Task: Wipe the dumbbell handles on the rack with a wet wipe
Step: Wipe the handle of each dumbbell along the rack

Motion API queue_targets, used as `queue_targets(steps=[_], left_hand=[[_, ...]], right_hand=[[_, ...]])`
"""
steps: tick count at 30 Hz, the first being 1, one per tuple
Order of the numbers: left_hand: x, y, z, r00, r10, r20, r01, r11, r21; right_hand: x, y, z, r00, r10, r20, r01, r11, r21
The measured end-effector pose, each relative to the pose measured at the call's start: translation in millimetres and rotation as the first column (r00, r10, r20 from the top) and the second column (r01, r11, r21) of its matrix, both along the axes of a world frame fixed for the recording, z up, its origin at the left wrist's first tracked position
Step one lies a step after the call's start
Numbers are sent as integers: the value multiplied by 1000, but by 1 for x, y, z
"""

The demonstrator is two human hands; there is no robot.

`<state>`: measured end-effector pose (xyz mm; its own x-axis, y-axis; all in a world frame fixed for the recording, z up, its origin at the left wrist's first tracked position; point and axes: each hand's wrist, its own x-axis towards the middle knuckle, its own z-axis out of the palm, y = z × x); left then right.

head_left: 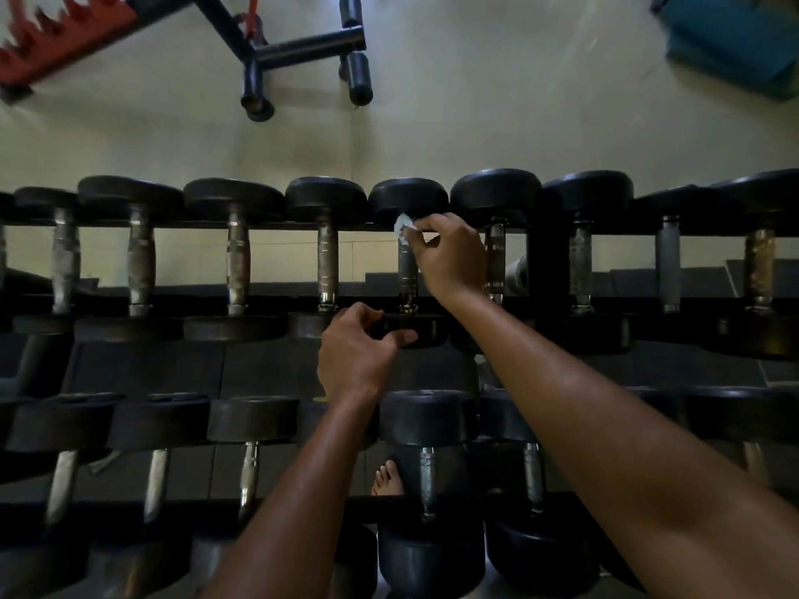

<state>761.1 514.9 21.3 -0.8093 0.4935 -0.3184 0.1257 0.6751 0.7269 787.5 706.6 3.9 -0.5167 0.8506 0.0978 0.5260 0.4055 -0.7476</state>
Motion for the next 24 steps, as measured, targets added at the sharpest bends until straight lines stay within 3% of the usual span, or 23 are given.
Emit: queue_targets(steps=[3, 6, 10, 12, 17, 21, 24], left_hand=[[0, 0, 1, 1000, 7, -13, -7, 1000, -5], [-1, 0, 1, 1000, 5, -17, -5, 1000, -6], [0, 0, 3, 1000, 4, -20, -4, 1000, -7], [0, -1, 3, 1000, 3, -20, -3, 1000, -4], [-2, -3, 0, 1000, -15, -4, 15, 1000, 11], [-2, -3, 1, 1000, -28, -9, 28, 1000, 12], [-4, -2, 0, 1000, -29, -11, 29, 1000, 5]], right_hand=[[-5, -2, 0, 988, -135, -75, 114, 964, -240], [-9, -3, 0, 958, -273, -87, 207, 869, -450], [-12, 7, 12, 899, -438, -24, 246, 548, -800], [-14, 12, 19, 915, -400, 49, 249, 466, -849], [-5, 22, 27, 962, -192, 193, 267, 534, -802], [18, 9, 14, 935, 63, 348, 203, 710, -674], [21, 5, 3, 917, 117, 381, 157, 772, -616]])
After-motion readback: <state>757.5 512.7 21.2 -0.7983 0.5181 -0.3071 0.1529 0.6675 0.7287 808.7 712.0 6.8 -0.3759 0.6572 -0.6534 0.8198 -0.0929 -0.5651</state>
